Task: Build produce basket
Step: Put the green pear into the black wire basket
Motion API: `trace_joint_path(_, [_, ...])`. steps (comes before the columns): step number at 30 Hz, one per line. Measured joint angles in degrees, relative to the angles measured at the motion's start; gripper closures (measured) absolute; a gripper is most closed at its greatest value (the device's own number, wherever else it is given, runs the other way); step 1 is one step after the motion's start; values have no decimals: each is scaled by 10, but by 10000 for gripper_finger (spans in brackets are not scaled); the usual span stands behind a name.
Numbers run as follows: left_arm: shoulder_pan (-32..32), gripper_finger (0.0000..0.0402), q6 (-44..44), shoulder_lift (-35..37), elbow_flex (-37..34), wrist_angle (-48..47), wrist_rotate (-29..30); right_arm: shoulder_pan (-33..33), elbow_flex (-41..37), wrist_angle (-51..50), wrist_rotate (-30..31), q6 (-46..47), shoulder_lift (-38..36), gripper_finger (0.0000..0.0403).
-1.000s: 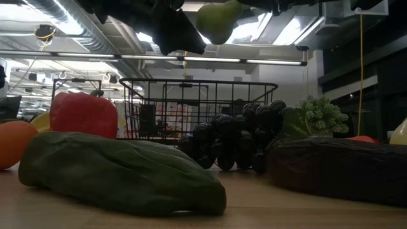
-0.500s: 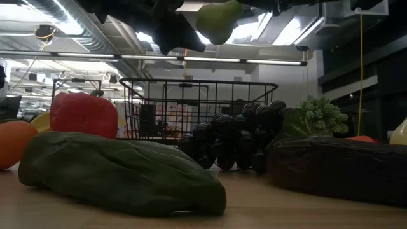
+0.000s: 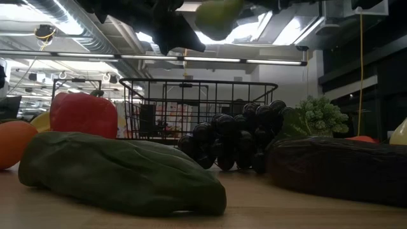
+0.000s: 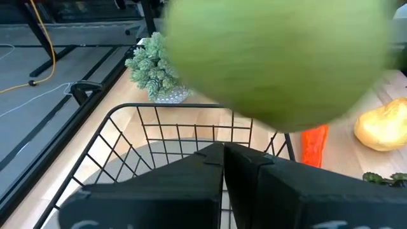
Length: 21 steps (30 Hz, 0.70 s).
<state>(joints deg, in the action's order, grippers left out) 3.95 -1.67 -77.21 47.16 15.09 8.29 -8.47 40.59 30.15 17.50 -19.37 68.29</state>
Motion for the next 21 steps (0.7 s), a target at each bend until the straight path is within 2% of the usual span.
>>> trace_joint_path(4, [0,401,0,0,0,0,7,-12,0,16,-41,0,0,403])
trace_joint_path(18, [0,401,0,0,0,-1,11,-45,0,35,-40,-23,0,403])
trace_joint_path(21, [-1,401,10,0,0,-3,-12,-46,0,33,-5,-32,0,403])
